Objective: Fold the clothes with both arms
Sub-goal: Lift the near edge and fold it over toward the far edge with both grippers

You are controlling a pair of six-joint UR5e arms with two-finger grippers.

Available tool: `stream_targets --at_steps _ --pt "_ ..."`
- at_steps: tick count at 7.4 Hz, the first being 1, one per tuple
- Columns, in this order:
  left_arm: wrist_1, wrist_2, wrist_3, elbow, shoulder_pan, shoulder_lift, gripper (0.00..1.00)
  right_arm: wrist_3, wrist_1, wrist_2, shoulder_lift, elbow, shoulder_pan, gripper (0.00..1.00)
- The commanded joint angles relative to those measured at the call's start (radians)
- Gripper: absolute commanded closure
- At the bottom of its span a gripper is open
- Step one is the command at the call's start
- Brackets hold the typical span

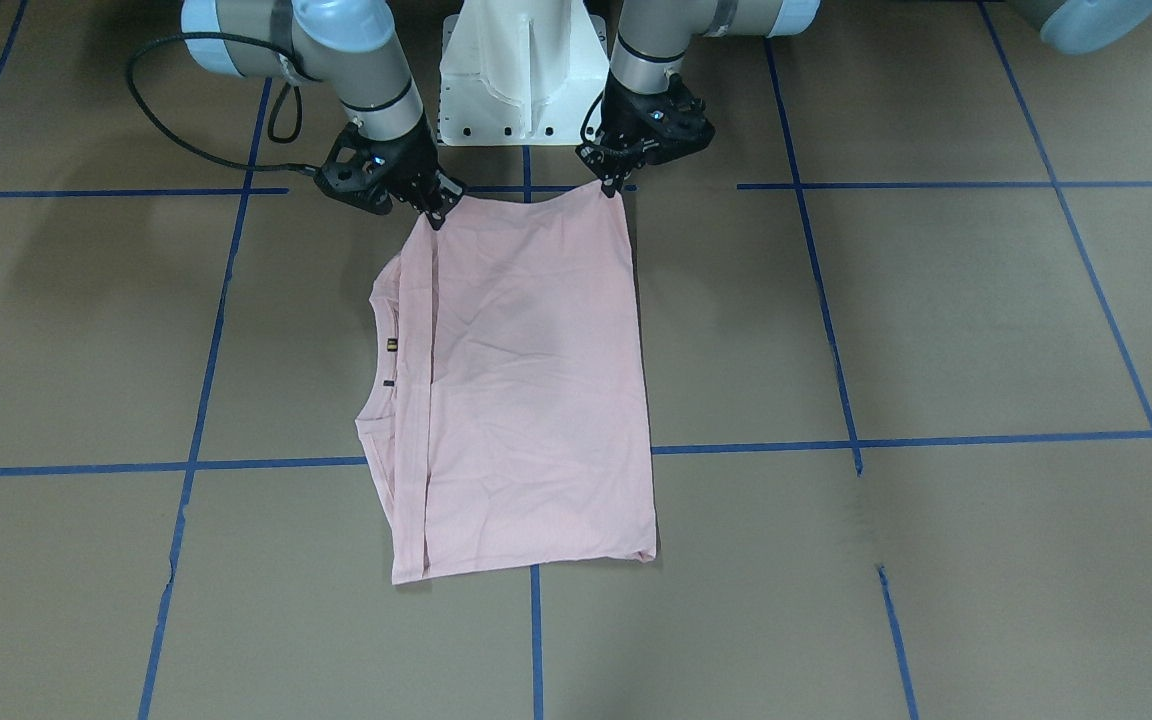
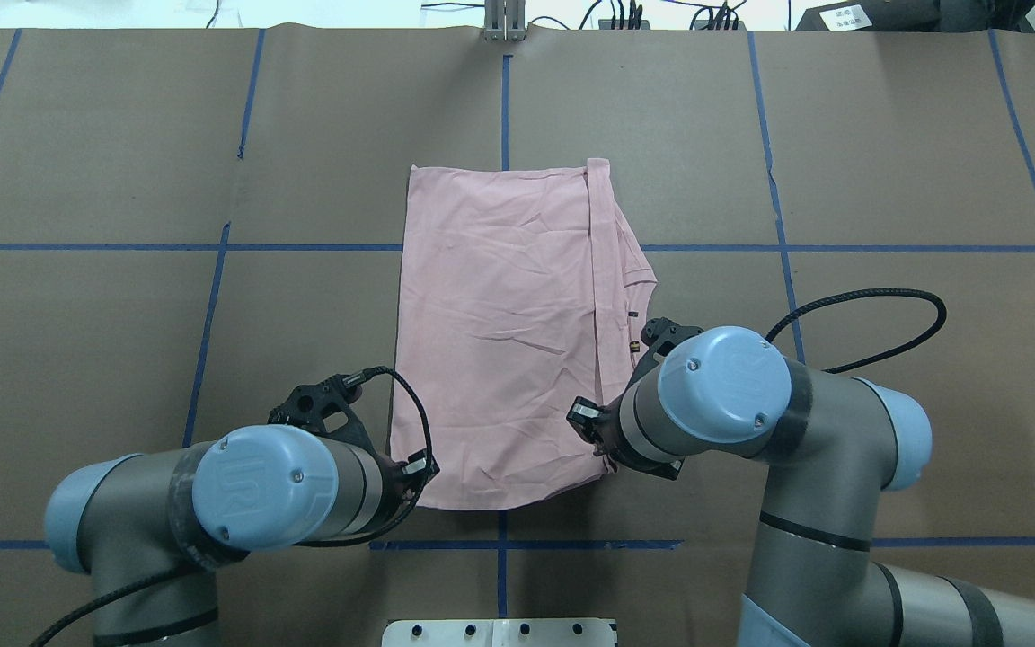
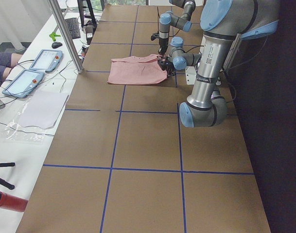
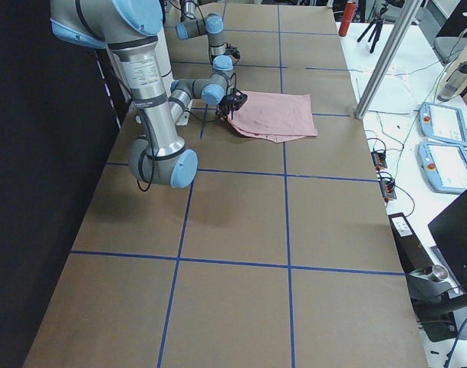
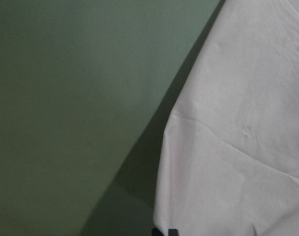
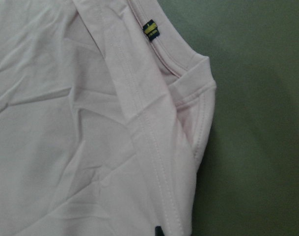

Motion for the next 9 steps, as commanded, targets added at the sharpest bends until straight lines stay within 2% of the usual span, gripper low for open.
stream_targets --at_steps 1,3,4,6,7,8,9 --pt "0.089 -0.002 0.000 -0.095 0.064 0.021 1.00 0.003 0.001 0.000 -0.034 0.077 -0.051 1.00" --pt "0.091 -0.007 0.010 -0.103 0.069 0.015 1.00 -0.003 0.007 -0.011 -0.025 0.061 -0.078 1.00" --pt "0.085 -0.007 0.015 -0.098 0.065 0.012 1.00 -0.027 0.014 -0.013 -0.017 0.032 -0.043 1.00" --pt "0.042 -0.005 0.105 -0.089 -0.058 -0.011 1.00 -0.098 0.014 -0.013 0.035 0.004 0.043 1.00" --pt "-0.020 -0.007 0.105 -0.055 -0.117 -0.011 1.00 -0.109 0.018 -0.014 0.044 -0.037 0.078 1.00" --pt "-0.107 -0.016 0.105 0.007 -0.158 -0.013 1.00 -0.114 0.085 -0.011 0.081 -0.121 0.126 1.00" --pt "-0.201 -0.049 0.105 0.099 -0.177 -0.013 1.00 -0.132 0.157 -0.008 0.086 -0.166 0.157 1.00"
